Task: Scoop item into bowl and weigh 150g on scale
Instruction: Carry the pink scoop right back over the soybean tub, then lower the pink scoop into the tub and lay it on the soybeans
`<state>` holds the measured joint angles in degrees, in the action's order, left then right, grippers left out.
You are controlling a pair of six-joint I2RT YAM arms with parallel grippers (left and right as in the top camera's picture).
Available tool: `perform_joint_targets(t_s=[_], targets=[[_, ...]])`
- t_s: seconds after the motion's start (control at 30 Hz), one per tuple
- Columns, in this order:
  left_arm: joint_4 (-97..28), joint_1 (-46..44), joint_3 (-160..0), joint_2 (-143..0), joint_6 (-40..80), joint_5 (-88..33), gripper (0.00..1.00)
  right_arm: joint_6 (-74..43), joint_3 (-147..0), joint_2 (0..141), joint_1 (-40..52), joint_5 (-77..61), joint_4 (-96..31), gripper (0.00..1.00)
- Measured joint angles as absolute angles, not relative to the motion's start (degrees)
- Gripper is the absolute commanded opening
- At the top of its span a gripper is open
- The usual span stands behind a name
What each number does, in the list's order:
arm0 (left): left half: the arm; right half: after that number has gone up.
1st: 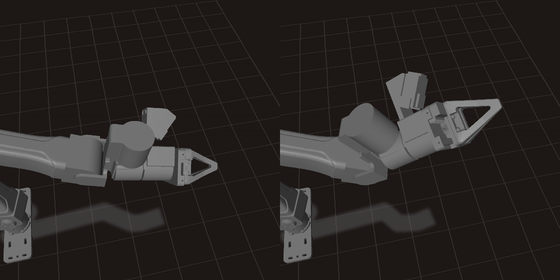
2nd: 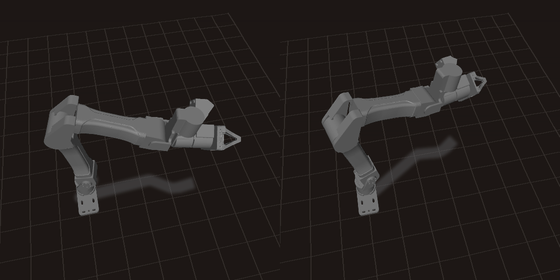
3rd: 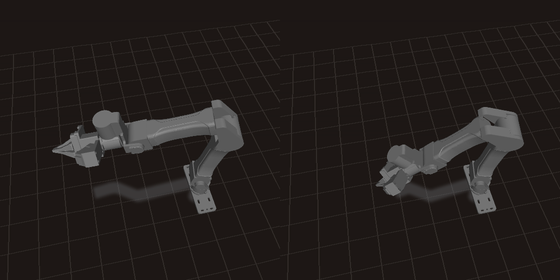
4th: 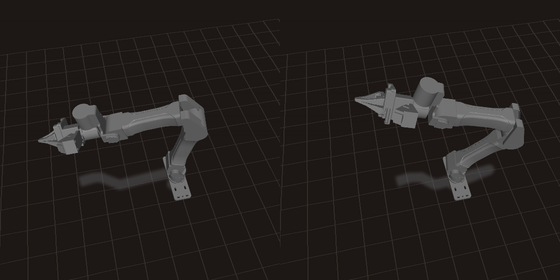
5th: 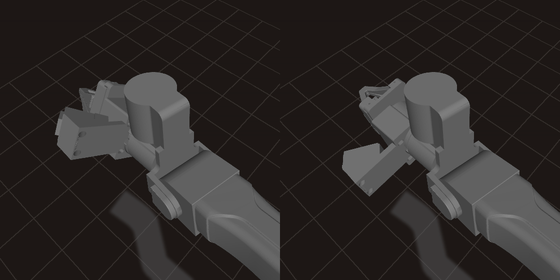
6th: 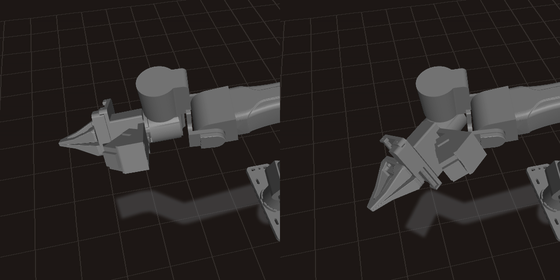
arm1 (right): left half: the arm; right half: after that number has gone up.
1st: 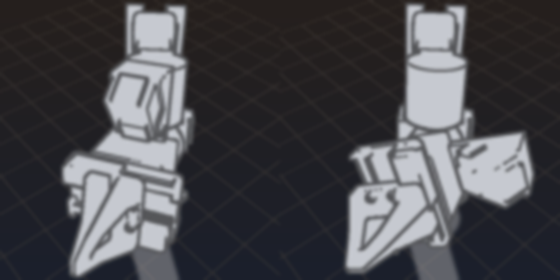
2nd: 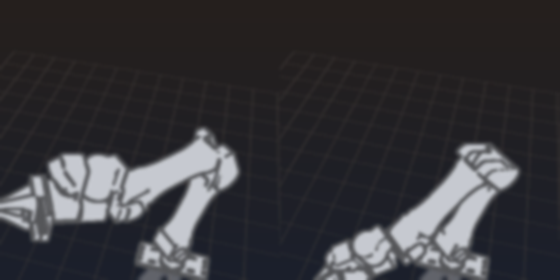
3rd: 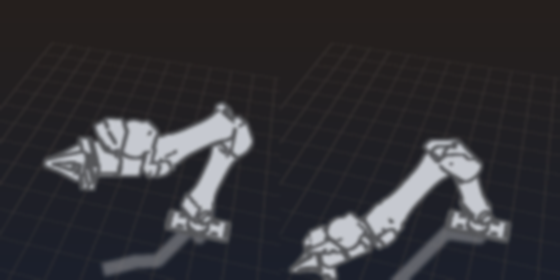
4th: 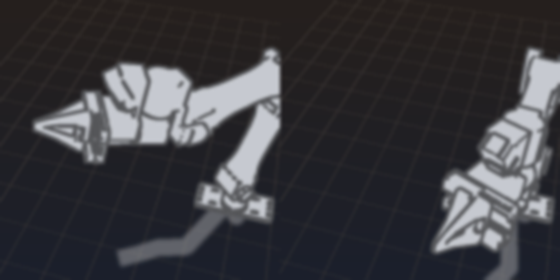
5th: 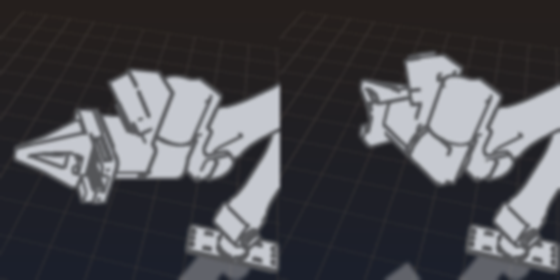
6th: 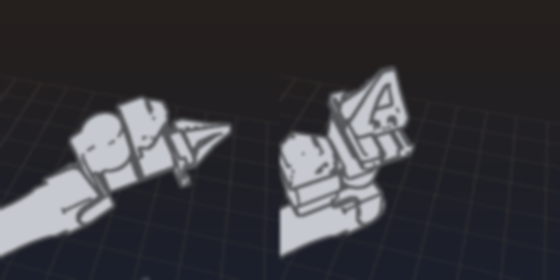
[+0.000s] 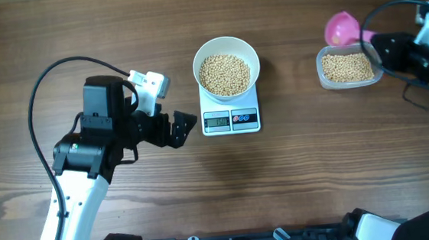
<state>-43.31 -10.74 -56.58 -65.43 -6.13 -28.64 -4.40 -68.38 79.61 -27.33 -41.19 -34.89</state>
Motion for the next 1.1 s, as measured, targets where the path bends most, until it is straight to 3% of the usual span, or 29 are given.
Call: perform_joint_targets(t_s=[0.33,0.77,1.1], targets=[[-43.3,-10.7,-56.6,-65.4,-6.1,-28.6,1.00,-4.9,-68.4,79.8,-29.8,-30.3,-40.4,0.04],[-43.3,-10.7,-56.6,-65.4,-6.1,-28.6,1.00,-17.0,-67.2,89.1,-29.8,-28.4,-39.8,0.04],[-43.3,-10.7,-56.6,-65.4,-6.1,-28.6,1.00,-19.3,-67.1,89.3,-29.8,-28.4,-38.8,0.08]])
